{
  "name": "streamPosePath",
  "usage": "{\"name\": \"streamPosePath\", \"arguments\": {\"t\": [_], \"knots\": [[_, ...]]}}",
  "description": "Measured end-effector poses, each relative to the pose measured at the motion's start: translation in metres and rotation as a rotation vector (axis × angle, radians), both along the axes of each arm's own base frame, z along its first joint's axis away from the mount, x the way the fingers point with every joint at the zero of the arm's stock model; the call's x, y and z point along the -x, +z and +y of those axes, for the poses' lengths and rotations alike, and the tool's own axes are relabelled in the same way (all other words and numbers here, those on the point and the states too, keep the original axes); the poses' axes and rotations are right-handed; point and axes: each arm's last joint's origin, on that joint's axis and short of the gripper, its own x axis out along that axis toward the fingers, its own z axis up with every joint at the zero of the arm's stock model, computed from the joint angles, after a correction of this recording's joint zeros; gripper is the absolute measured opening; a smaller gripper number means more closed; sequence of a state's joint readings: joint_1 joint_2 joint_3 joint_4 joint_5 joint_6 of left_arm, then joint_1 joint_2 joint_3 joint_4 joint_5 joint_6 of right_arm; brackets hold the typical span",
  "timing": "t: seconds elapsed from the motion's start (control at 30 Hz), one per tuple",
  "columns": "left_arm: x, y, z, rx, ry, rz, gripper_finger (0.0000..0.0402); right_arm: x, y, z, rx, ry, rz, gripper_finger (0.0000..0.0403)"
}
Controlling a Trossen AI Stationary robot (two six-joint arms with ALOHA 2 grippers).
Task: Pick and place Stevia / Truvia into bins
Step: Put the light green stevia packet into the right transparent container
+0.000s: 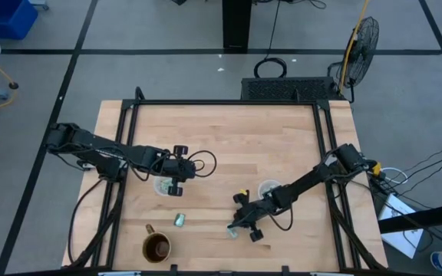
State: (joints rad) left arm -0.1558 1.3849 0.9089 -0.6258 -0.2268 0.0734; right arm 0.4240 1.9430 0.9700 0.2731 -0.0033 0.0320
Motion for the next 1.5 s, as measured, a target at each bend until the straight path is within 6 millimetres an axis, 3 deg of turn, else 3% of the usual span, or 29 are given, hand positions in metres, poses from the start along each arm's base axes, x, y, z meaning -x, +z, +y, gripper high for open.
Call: {"name": "streamPosePath", "arguments": {"t": [0.43, 0.6, 0.77, 0.87, 1.03, 1.5], "knots": [[0.0, 0.0, 0.0, -0.001, -0.001, 0.001, 0.0056, 0.003, 0.01, -0.001, 0.01, 0.01, -0.012, 0.0001], [0.0, 0.0, 0.0, -0.001, -0.001, 0.003, 0.0056, 0.016, 0.051, -0.01, 0.05, -0.047, -0.017, 0.0], [0.0, 0.0, 0.0, -0.001, 0.0, 0.003, 0.0056, 0.047, 0.093, -0.028, 0.139, -0.259, 0.037, 0.0], [0.0, 0.0, 0.0, -0.001, -0.001, 0.003, 0.0056, 0.07, 0.106, -0.039, 0.163, -0.384, 0.136, 0.0], [0.0, 0.0, 0.0, -0.001, 0.0, 0.002, 0.0056, 0.097, 0.107, -0.053, 0.224, -0.497, 0.334, 0.0], [0.0, 0.0, 0.0, -0.001, 0.0, 0.001, 0.0056, 0.1, 0.08, -0.06, 0.282, -0.449, 0.451, 0.0002]]}}
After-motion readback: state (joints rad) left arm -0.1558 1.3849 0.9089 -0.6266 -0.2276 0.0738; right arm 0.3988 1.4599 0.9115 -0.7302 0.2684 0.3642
